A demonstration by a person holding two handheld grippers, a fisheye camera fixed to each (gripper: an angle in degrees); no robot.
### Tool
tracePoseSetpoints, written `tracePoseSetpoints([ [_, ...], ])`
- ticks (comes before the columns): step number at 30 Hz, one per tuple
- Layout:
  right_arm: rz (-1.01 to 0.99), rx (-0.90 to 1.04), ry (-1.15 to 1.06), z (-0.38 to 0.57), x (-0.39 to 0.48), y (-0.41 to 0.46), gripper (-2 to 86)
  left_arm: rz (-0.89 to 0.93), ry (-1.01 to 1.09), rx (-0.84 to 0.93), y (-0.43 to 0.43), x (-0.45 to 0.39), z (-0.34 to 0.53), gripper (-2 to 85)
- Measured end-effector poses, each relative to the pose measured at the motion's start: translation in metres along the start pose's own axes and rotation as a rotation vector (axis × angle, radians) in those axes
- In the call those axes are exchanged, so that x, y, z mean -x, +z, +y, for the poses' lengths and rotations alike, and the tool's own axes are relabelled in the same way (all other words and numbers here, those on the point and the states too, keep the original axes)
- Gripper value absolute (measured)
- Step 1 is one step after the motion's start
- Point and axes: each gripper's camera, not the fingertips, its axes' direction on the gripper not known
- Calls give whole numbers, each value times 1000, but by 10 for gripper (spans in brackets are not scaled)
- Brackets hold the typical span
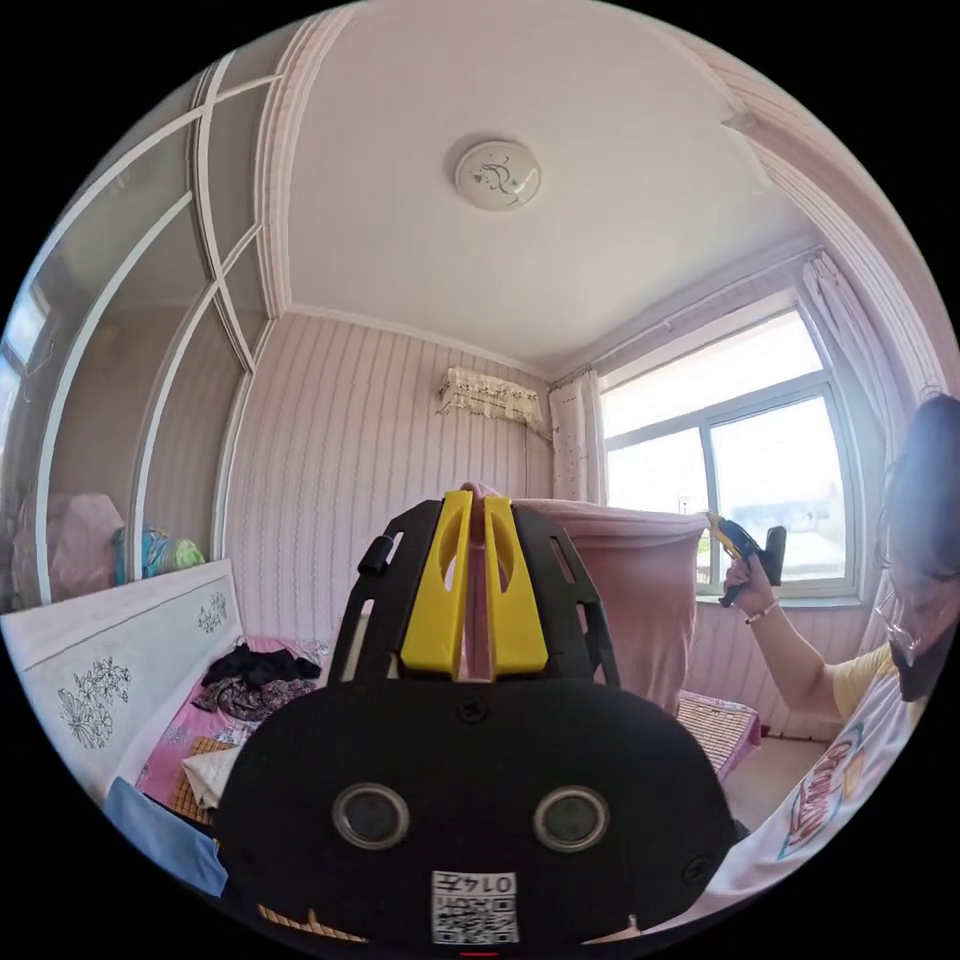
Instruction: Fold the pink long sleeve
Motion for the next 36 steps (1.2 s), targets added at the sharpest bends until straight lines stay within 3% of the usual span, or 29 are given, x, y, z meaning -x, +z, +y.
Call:
tracePoseSetpoints([
  [7, -122, -117, -174, -63, 67, -43, 11, 63, 165, -282, -99, -50, -59, -9],
  [9, -89, -78, -195, -77, 67, -33, 11, 23, 202, -251, -94, -50, -74, -8],
  [12, -48, 95, -124, -69, 31, 16, 11, -17, 144, -53, -34, -13, -70, -7],
  [14, 26, 298, -26, -28, -18, 72, 11, -83, 50, 193, 44, 35, -28, -7],
  [19, 109, 509, 269, 81, -125, 167, 11, -190, -155, 485, 170, 104, 87, -7],
  [22, 77, 392, 463, 81, -169, 192, 11, -199, -127, 452, 203, 115, 66, -7],
  [25, 23, 156, 351, 21, -159, 201, 13, -141, -66, 231, 194, 107, -3, -7],
  [28, 28, 87, 161, -20, -128, 214, 14, -171, 56, 136, 193, 80, -35, -7],
  [31, 63, 125, 45, -2, -111, 224, 15, -145, 51, 141, 199, 83, -5, -6],
  [36, 67, 332, 42, 135, -113, 218, 16, -151, -27, 398, 210, 117, 149, -4],
])
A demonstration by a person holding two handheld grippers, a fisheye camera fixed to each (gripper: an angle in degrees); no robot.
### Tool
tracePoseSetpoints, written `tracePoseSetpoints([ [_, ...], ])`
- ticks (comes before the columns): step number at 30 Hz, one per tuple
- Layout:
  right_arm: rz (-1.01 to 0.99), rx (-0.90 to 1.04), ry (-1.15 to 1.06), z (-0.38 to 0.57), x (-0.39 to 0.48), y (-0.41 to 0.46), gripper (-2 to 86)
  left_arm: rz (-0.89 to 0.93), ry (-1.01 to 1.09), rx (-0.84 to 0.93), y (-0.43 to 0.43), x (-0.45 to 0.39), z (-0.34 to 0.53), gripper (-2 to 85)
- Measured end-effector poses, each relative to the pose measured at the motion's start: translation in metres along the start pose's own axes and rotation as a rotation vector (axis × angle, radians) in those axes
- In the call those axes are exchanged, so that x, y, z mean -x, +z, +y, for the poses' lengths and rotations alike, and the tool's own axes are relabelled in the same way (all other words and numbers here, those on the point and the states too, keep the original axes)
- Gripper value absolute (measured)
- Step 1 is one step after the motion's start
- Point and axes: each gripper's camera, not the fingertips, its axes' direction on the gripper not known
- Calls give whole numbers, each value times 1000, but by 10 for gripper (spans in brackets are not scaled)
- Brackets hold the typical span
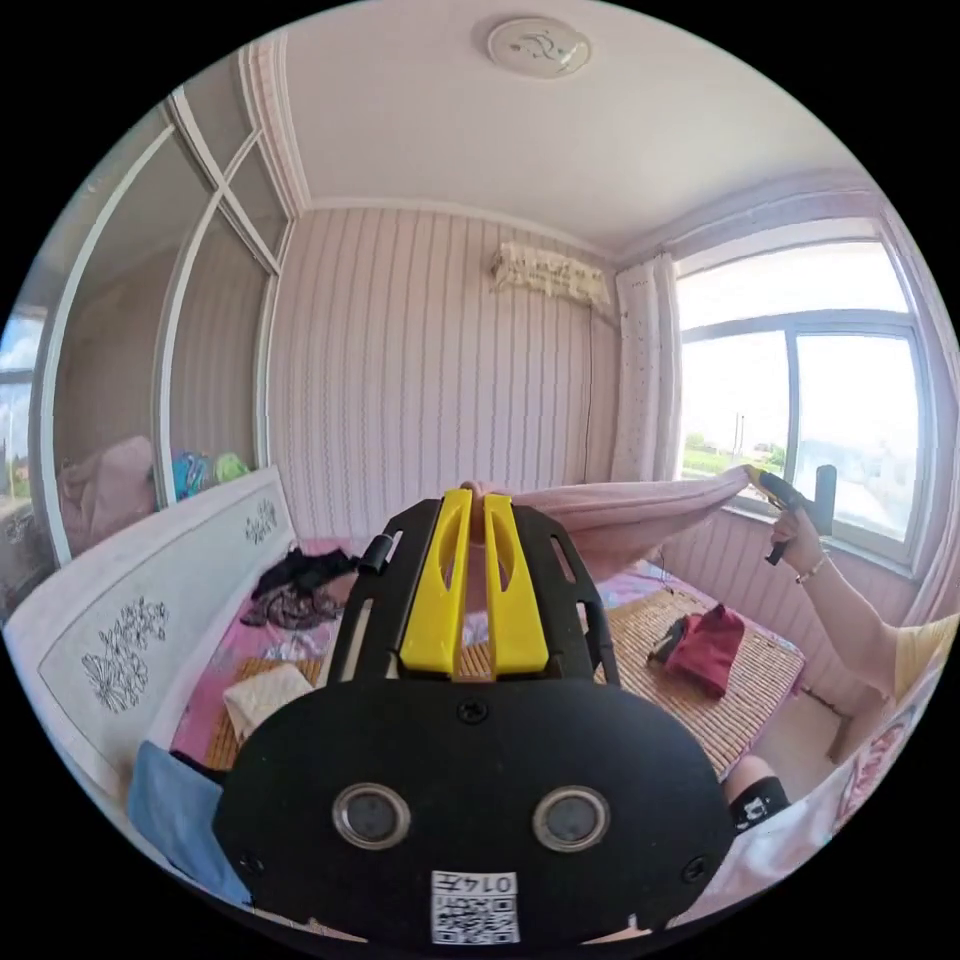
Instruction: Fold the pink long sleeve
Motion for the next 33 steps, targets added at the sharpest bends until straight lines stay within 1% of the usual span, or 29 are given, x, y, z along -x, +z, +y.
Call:
tracePoseSetpoints([
  [2, 43, 200, 64, 101, -5, 26, 17, 9, -46, 202, 42, 13, 106, -2],
  [3, 61, 255, 84, 129, -5, 33, 17, 13, -63, 256, 53, 15, 135, -2],
  [5, 107, 474, 190, 245, -8, 63, 19, 38, -185, 454, 92, 26, 254, 2],
  [6, 110, 526, 241, 274, -10, 70, 19, 51, -229, 503, 101, 29, 284, 3],
  [8, 95, 675, 478, 378, -16, 84, 22, 78, -417, 662, 125, 34, 398, 6],
  [9, 93, 714, 529, 401, -15, 87, 23, 87, -467, 699, 129, 35, 423, 6],
  [10, 124, 797, 589, 439, -11, 91, 25, 97, -568, 775, 135, 37, 472, 8],
  [11, 180, 869, 601, 469, -2, 93, 27, 94, -641, 841, 137, 37, 510, 9],
  [13, 208, 978, 629, 500, 8, 97, 34, 65, -719, 884, 132, 39, 547, 12],
  [15, 219, 1016, 634, 511, 18, 99, 45, 59, -756, 875, 124, 40, 561, 25],
  [16, 256, 1020, 632, 511, 22, 98, 59, 53, -758, 859, 120, 39, 561, 34],
  [18, 317, 992, 635, 508, 27, 97, 81, 41, -724, 847, 118, 33, 558, 44],
  [21, 377, 938, 641, 504, 36, 99, 114, 27, -633, 907, 134, 11, 556, 62],
  [24, 401, 985, 647, 512, 45, 113, 119, 30, -597, 1008, 161, -16, 567, 81],
  [25, 414, 1030, 645, 519, 48, 120, 114, 36, -580, 1071, 174, -27, 575, 80],
  [26, 427, 1079, 645, 526, 53, 127, 102, -7, -546, 1110, 180, -38, 578, 73],
  [27, 444, 1083, 636, 527, 56, 128, 93, -47, -513, 1118, 180, -43, 576, 63],
  [29, 388, 1089, 583, 521, 72, 133, 49, -34, -466, 1151, 180, -56, 572, 30],
  [31, 362, 1094, 584, 515, 82, 134, 37, -61, -444, 1147, 172, -61, 564, 17],
  [33, 317, 1086, 585, 507, 95, 133, 32, -88, -449, 1101, 155, -63, 554, 12],
])
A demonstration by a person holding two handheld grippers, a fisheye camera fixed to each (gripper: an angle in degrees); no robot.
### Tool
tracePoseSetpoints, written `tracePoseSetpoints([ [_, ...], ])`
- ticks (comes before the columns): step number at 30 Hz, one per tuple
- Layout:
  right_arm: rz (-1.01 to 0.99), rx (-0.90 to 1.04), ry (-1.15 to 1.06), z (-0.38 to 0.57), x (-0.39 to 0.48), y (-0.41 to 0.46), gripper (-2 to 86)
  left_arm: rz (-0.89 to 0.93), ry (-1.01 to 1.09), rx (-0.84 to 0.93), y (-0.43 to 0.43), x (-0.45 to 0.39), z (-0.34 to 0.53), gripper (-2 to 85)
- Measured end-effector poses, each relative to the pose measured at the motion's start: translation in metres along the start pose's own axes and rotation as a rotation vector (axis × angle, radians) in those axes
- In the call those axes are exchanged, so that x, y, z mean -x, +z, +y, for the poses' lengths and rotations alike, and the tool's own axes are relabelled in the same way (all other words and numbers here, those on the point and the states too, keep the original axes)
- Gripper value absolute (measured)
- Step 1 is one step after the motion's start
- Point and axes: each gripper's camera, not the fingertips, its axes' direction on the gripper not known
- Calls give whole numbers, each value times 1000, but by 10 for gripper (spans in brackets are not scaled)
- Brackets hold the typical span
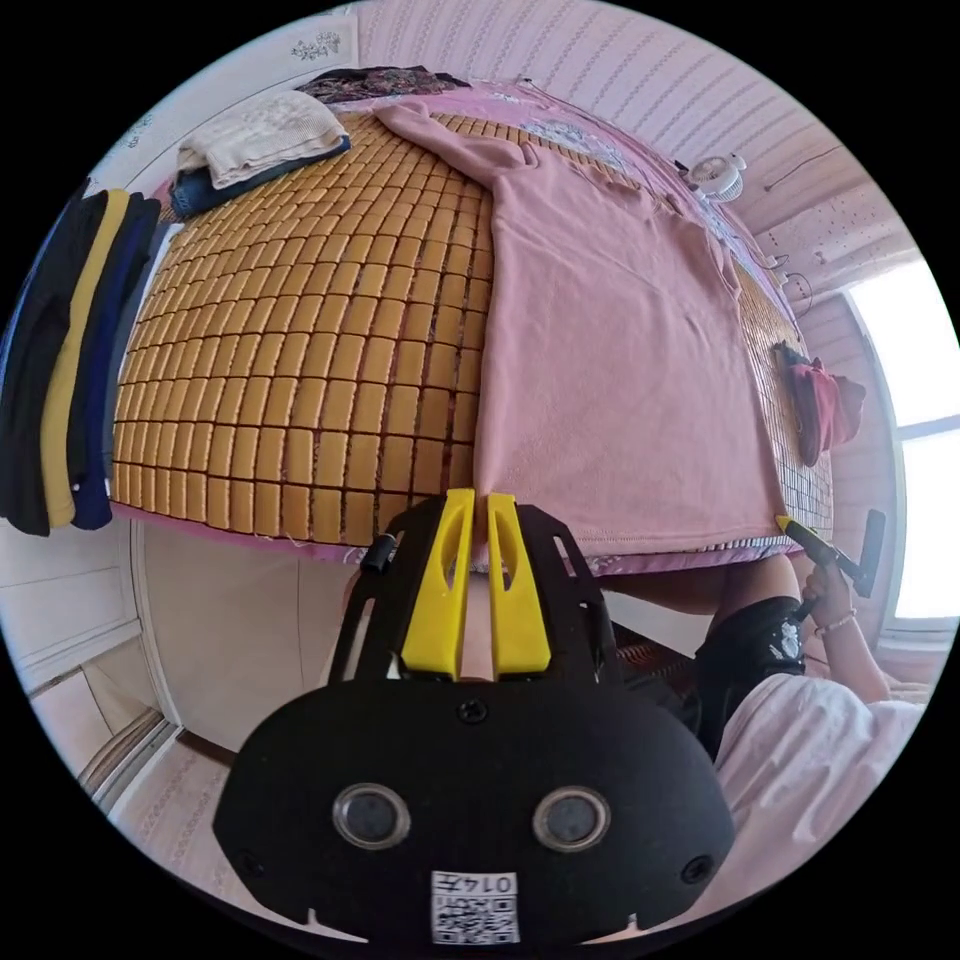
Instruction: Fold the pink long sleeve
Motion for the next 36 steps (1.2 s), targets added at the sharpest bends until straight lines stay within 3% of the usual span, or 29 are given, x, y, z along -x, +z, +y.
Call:
tracePoseSetpoints([
  [9, -5, -8, -32, 64, 65, -5, 29, -20, -113, -17, -11, -1, 83, 44],
  [15, 104, -201, -62, 112, 106, -44, 33, -13, -129, -195, -56, -15, 178, 53],
  [20, 261, -355, -187, 161, 158, -68, 23, -57, -23, -390, -103, -67, 273, 45],
  [25, 340, -403, -263, 200, 191, -80, 1, -209, 68, -358, -105, -132, 318, 26],
  [30, 269, -485, -243, 239, 198, -104, -1, -223, 229, -411, -106, -204, 347, 21],
  [36, 191, -580, -242, 282, 205, -123, -1, -86, 364, -460, -107, -277, 366, 9],
])
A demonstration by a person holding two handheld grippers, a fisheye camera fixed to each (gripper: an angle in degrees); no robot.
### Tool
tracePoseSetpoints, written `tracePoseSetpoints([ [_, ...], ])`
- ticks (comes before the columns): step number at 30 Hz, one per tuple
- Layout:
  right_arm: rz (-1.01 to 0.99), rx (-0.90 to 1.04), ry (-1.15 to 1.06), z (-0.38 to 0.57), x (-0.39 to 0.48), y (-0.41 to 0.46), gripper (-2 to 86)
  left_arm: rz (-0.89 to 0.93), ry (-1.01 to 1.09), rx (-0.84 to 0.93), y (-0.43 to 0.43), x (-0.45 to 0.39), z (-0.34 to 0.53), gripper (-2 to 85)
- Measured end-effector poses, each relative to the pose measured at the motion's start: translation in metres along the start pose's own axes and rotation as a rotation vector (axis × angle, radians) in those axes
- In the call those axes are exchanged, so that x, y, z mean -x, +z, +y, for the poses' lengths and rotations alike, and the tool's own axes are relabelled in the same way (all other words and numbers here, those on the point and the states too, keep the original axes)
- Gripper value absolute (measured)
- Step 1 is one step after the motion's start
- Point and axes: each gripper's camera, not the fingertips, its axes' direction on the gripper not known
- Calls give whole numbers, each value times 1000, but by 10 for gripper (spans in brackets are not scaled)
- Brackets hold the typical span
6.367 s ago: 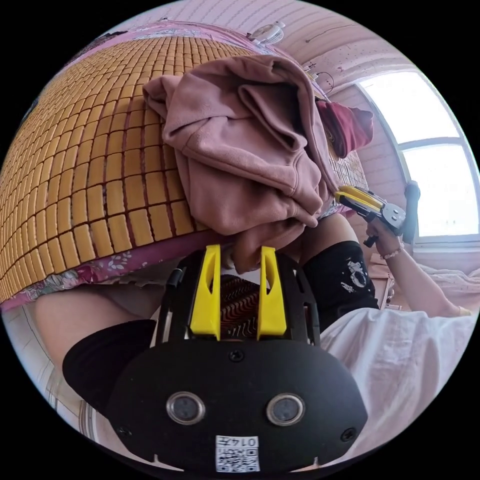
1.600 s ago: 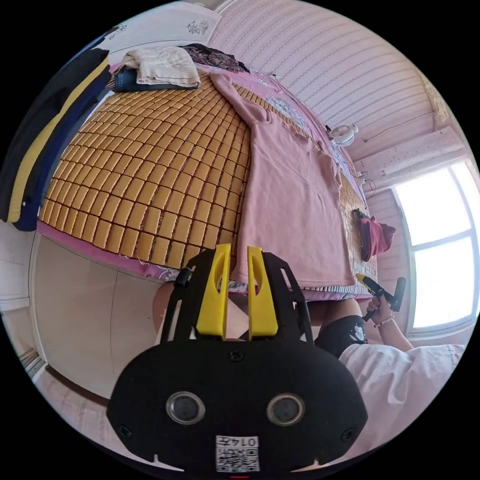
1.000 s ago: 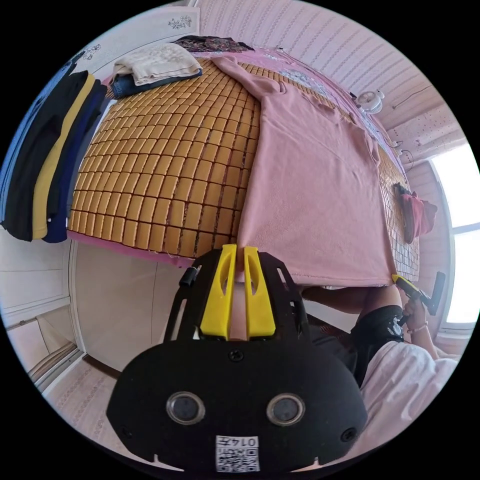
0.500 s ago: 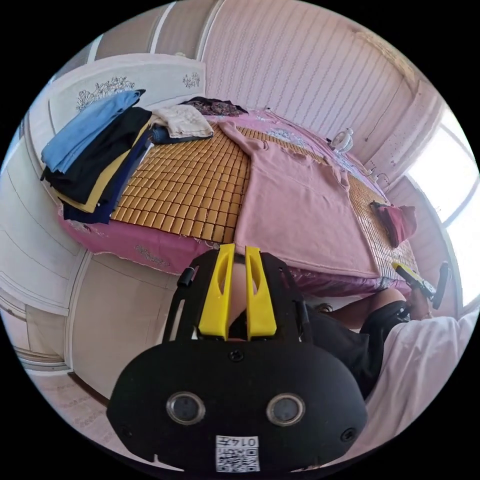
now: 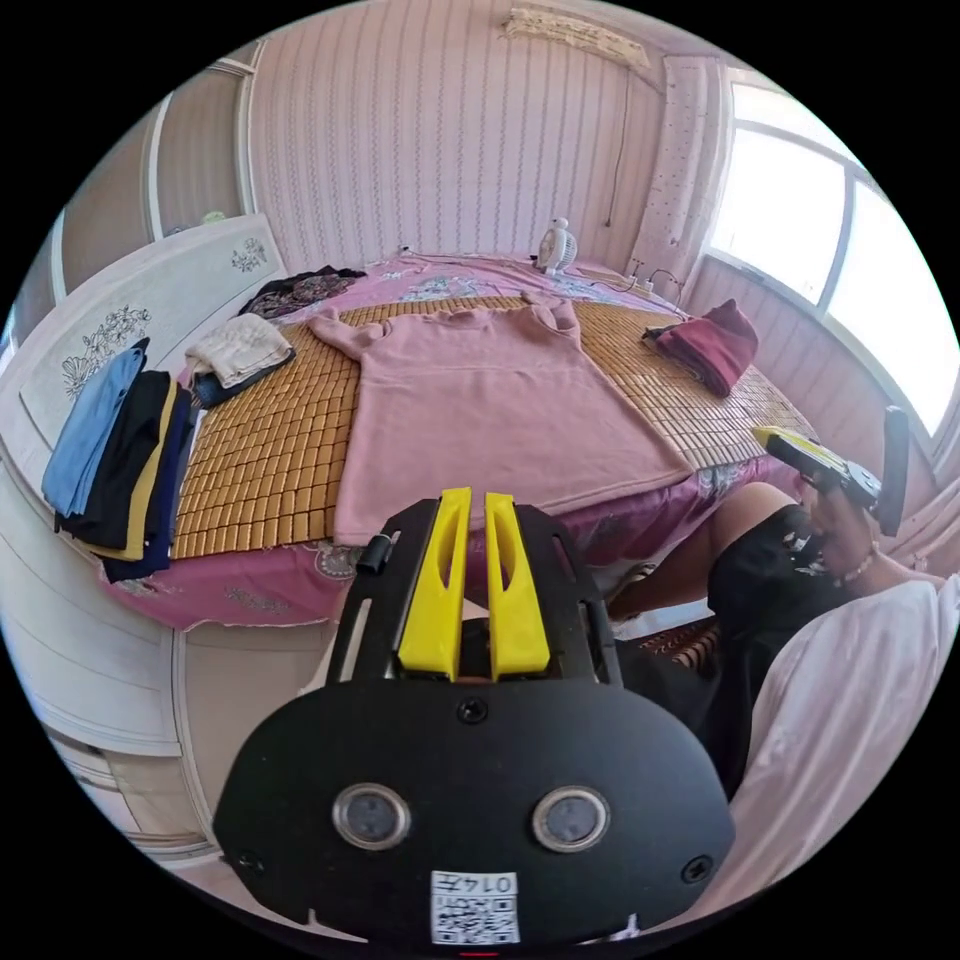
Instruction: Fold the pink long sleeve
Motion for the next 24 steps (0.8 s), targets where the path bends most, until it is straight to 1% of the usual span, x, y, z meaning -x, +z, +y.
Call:
tracePoseSetpoints([
  [2, -37, -32, -16, 7, 5, -9, -1, -38, 45, -32, -2, -28, -2, -4],
  [6, -72, -34, -31, 12, 9, -9, -3, -104, 103, -73, 4, -61, -8, -9],
  [12, -104, 87, -61, 8, 9, 26, -4, 45, 90, -18, 56, -77, -40, -10],
  [15, -106, 144, -87, 4, 10, 50, -4, 4, 118, 11, 101, -83, -59, -10],
  [17, -100, 222, -126, -4, 12, 77, -4, -29, 128, 55, 147, -81, -77, -10],
  [21, -130, 318, -139, -20, 5, 136, -4, -20, 92, 165, 222, -64, -103, -10],
  [23, -116, 421, -154, -33, -2, 188, -4, -9, 87, 277, 271, -56, -114, -10],
  [24, -102, 448, -166, -35, -3, 200, -3, -7, 89, 318, 284, -55, -115, -10],
])
